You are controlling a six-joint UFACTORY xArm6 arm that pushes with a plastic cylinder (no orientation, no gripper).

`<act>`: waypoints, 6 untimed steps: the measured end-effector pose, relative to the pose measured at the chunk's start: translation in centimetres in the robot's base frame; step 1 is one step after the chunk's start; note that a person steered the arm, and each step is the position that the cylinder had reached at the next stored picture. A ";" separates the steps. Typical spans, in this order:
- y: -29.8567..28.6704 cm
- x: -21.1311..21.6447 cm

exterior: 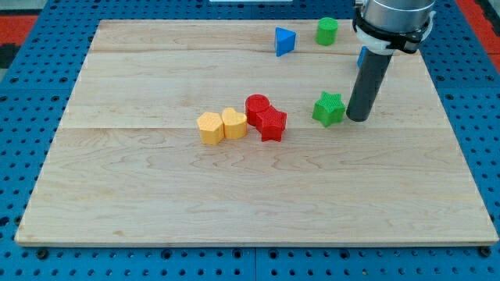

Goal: Move the red circle to the top side of the red star

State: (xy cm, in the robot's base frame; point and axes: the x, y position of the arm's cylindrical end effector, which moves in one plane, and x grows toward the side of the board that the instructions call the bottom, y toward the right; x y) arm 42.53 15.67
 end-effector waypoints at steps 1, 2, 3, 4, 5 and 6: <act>0.4 0.0; 2.2 0.1; 2.4 0.1; 2.3 0.1; 2.3 0.4; 2.3 0.4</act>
State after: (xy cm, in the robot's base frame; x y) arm 42.93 17.99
